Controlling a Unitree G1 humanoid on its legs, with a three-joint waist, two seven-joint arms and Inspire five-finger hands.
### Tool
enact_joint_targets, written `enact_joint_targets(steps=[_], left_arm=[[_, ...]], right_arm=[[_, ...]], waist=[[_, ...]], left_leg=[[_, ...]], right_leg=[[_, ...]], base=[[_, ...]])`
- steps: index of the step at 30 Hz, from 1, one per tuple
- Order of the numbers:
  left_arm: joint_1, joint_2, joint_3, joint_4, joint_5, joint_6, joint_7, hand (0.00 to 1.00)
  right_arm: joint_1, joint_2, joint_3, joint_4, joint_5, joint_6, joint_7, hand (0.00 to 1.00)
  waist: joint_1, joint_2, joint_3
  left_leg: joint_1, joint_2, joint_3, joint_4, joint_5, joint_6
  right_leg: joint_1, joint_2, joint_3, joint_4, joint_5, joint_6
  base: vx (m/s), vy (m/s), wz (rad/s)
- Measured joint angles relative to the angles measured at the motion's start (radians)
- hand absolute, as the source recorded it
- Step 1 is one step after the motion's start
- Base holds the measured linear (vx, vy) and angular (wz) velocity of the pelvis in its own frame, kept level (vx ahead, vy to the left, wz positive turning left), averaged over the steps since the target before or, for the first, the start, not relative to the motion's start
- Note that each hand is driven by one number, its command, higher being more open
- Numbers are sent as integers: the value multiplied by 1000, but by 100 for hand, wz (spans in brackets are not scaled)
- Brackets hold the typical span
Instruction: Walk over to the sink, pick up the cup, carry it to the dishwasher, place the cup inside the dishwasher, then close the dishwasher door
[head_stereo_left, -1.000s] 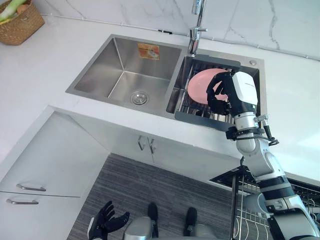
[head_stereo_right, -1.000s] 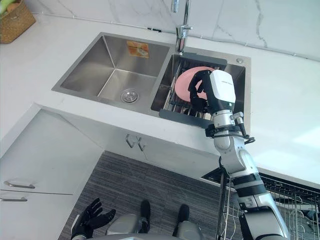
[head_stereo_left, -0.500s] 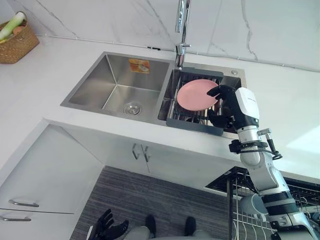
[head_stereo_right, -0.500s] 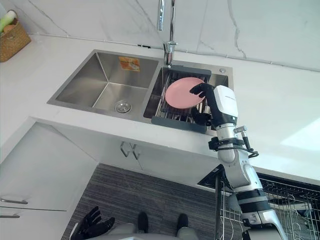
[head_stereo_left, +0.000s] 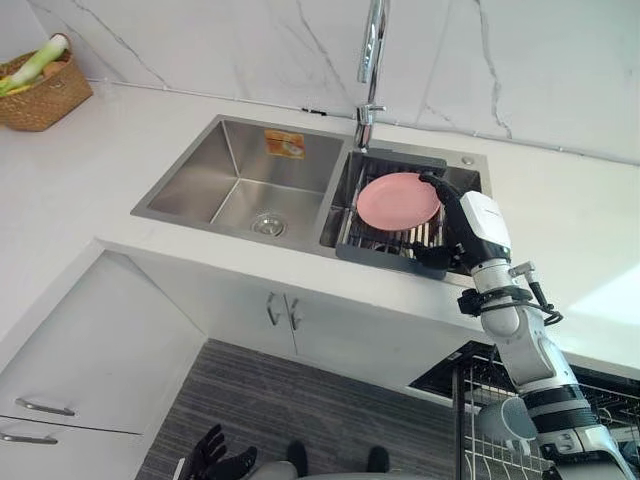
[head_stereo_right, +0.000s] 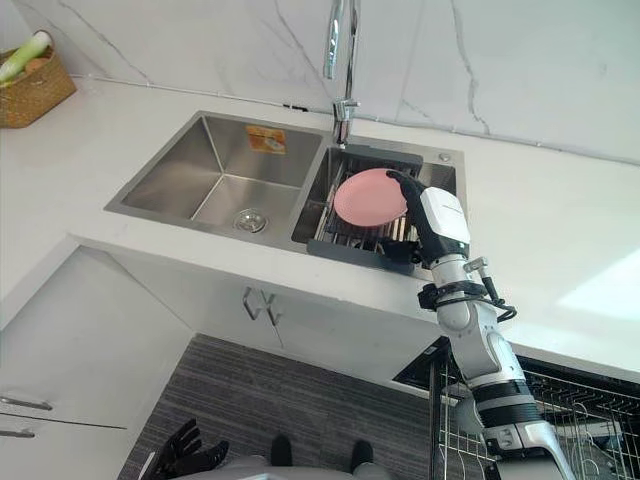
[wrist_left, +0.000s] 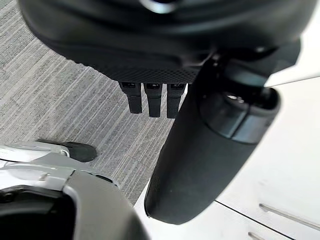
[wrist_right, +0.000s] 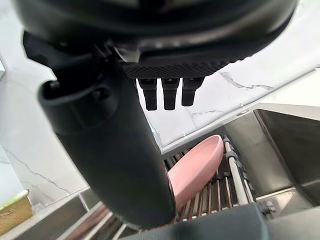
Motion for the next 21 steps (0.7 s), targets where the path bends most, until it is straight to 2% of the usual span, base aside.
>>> enact_joint_targets(steps=[7,16,21], left_arm=[[1,2,0,-2,0,1,-8,90],[1,2,0,-14,0,7,-20,90],[-11,1,0,-50,-2,10,-21,90]], right_arm=[[-76,-12,7,117,-49,40,-6,90],[-148,-30,7,224,-66,57,-29,90],[-237,-55,31,293,-66,66,-41,90]], waist=[[1,0,0],[12,5,6],[14,14,56]], left_leg=[[-8,-3,-16,0,4,1],[-35,-9,-28,2,9,6],[-77,-13,-37,30,7,10]], right_leg=[[0,-2,-16,0,0,0],[-20,-9,-28,0,0,1],[-49,-15,-34,15,2,3]], base=[[-14,-2,6],[-4,6,5],[-10,15,6]])
